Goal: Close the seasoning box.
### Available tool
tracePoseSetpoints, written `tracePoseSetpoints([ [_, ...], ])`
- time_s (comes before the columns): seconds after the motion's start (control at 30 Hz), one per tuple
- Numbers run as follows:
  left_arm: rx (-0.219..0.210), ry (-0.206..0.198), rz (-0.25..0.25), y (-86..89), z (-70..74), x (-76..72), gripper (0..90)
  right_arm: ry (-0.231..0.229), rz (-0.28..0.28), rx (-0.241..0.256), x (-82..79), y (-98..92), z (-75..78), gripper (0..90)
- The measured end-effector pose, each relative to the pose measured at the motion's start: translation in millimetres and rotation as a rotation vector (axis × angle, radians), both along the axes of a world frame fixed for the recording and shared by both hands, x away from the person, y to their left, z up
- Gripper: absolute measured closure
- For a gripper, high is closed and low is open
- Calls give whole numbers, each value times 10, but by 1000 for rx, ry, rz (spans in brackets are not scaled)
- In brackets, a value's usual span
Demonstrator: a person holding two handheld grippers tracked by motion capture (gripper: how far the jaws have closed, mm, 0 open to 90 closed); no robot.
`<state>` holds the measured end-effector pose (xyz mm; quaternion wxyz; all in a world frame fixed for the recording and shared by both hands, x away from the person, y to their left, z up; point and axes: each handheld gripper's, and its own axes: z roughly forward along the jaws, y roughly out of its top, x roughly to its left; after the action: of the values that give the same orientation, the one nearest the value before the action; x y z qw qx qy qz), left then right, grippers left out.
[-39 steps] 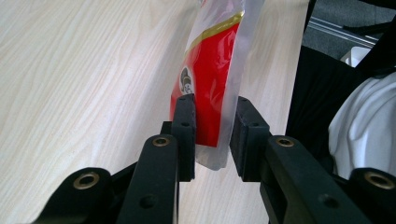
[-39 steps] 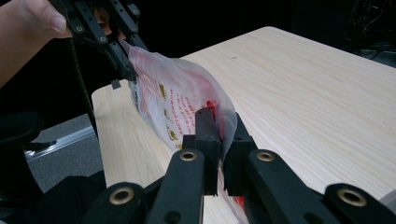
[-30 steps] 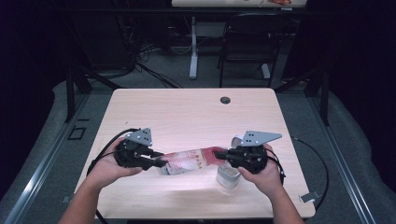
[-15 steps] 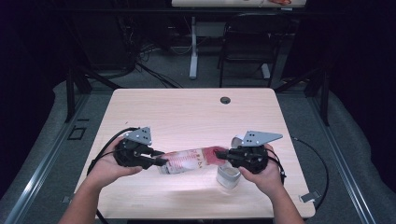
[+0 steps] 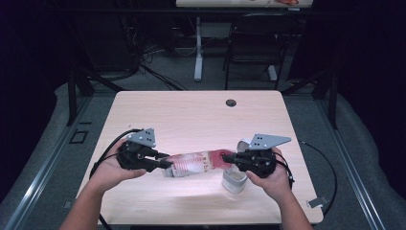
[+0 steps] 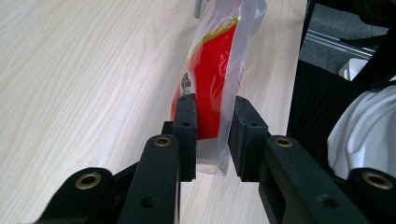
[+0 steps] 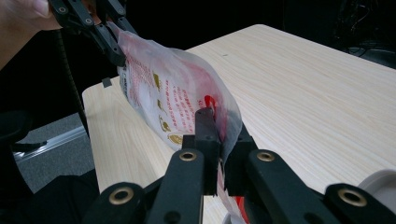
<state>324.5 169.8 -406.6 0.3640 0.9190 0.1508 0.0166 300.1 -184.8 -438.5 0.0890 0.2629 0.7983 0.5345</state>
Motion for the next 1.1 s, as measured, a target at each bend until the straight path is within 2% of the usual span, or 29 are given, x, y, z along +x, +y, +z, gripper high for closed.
tracePoseSetpoints([
  [1.1, -23, -13, -7, -46, 113, 50, 753, 10, -18, 8, 29, -68, -13, 874],
])
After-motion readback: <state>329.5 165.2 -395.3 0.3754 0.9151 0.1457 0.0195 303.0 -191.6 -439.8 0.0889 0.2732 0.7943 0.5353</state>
